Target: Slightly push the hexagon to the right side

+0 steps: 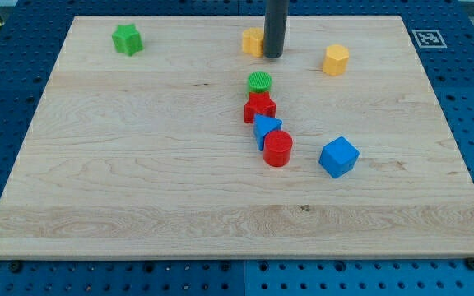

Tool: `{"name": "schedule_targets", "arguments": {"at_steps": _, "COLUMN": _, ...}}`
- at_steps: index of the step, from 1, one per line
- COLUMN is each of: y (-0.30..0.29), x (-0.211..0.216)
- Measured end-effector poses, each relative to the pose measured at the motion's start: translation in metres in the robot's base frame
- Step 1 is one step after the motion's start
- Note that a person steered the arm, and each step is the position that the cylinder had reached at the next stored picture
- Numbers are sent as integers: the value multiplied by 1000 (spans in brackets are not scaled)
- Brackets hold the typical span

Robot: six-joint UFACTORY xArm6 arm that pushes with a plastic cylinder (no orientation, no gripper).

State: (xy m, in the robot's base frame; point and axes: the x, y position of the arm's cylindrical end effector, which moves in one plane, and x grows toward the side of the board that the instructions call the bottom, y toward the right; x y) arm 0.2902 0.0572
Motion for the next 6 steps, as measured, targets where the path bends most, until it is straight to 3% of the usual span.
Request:
{"name": "schedule_targets", "arguments": {"at_steps": 3, "y": 14, "x": 1}}
{"name": "schedule_targets", "arguments": {"at_steps": 6, "y": 97, "x": 58}}
